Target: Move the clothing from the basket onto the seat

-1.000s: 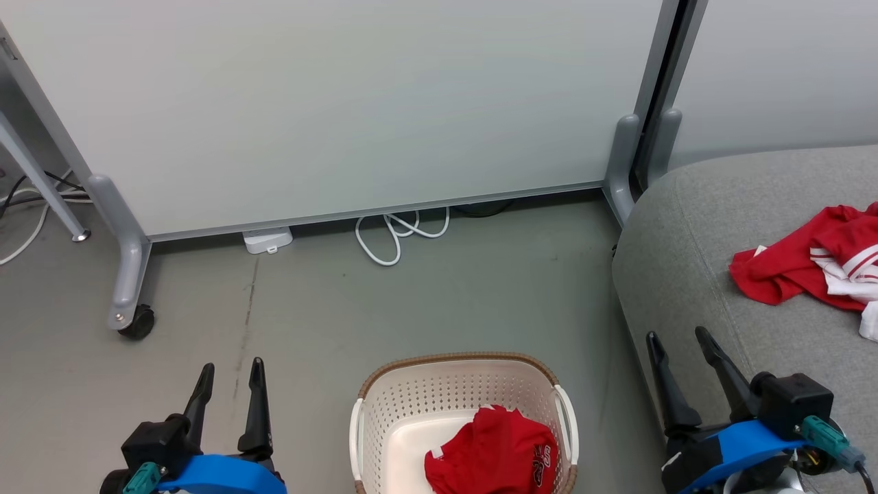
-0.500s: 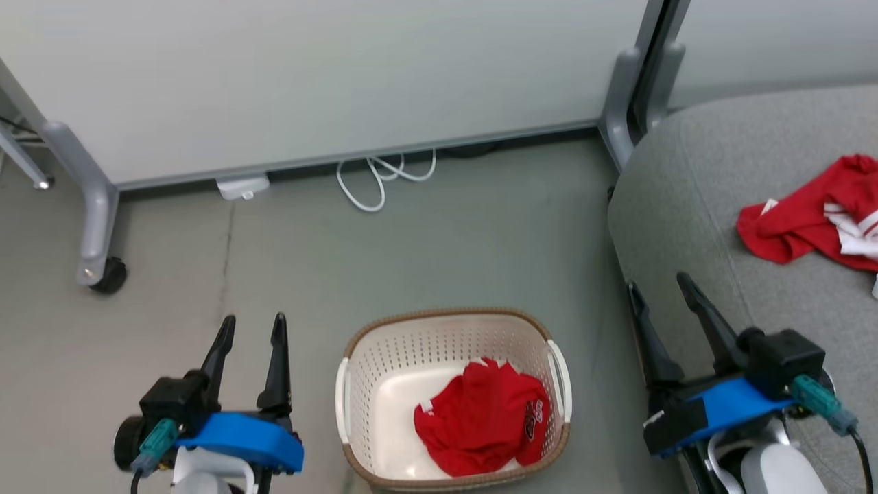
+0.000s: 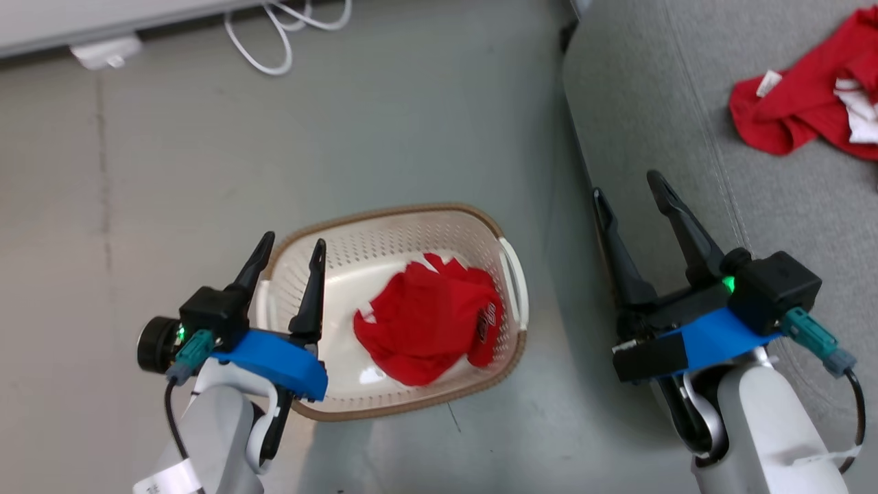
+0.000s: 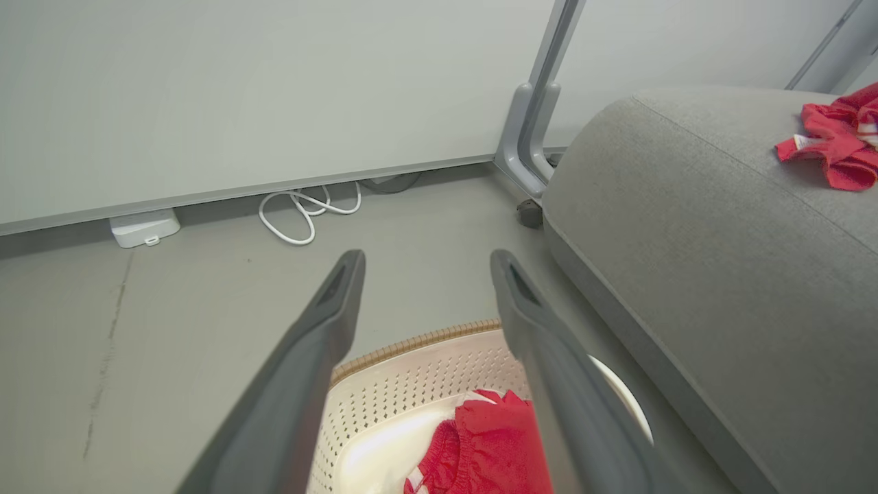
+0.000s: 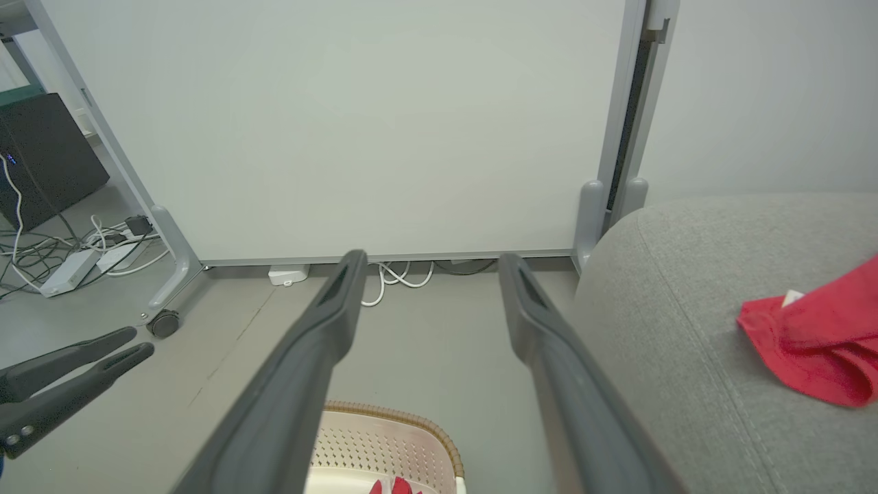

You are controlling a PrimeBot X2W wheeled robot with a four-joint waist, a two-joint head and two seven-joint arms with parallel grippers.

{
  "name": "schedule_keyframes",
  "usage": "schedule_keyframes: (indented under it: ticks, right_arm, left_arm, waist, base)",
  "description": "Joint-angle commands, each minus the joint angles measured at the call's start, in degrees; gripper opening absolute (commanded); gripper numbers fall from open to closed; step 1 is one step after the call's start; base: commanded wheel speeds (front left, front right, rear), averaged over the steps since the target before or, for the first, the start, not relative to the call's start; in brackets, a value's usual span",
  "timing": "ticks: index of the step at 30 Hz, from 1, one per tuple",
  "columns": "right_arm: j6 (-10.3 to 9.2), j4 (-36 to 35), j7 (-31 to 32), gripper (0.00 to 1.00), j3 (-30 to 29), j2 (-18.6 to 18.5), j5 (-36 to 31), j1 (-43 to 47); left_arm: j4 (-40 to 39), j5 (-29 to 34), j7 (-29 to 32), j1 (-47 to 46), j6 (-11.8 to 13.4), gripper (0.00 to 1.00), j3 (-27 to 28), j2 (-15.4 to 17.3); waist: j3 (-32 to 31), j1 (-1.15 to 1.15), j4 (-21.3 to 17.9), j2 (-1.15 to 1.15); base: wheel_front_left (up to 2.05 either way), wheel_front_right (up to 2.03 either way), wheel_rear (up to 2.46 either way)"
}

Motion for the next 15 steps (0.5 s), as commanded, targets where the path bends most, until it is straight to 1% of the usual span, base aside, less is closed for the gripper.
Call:
schedule_keyframes:
  ticks: [1,8,15]
  right_arm:
    - [0.02,-0.2,-0.5,1.0,0.3,0.1,0.2,-1.5]
    - [0.01,0.2,-2.6,1.0,2.5,0.1,2.0,-5.5]
    - [0.02,0.5,-4.5,1.0,3.4,0.1,3.0,-6.7]
  left_arm:
    - [0.8,-0.1,-0.3,-1.7,-0.1,1.0,-0.9,0.6]
    - [7.0,-1.3,-0.3,-8.7,-0.1,1.0,-8.7,2.5]
    - [13.0,-2.6,-0.3,-14.1,-0.1,1.0,-16.1,3.2]
  waist:
    - [5.6,-0.01,-4.6,0.0]
    - [12.8,-0.01,-9.6,0.0]
    - [17.9,-0.01,-11.8,0.0]
  base:
    - [0.0,0.0,0.0]
    - [0.0,0.0,0.0]
    - [0.0,0.0,0.0]
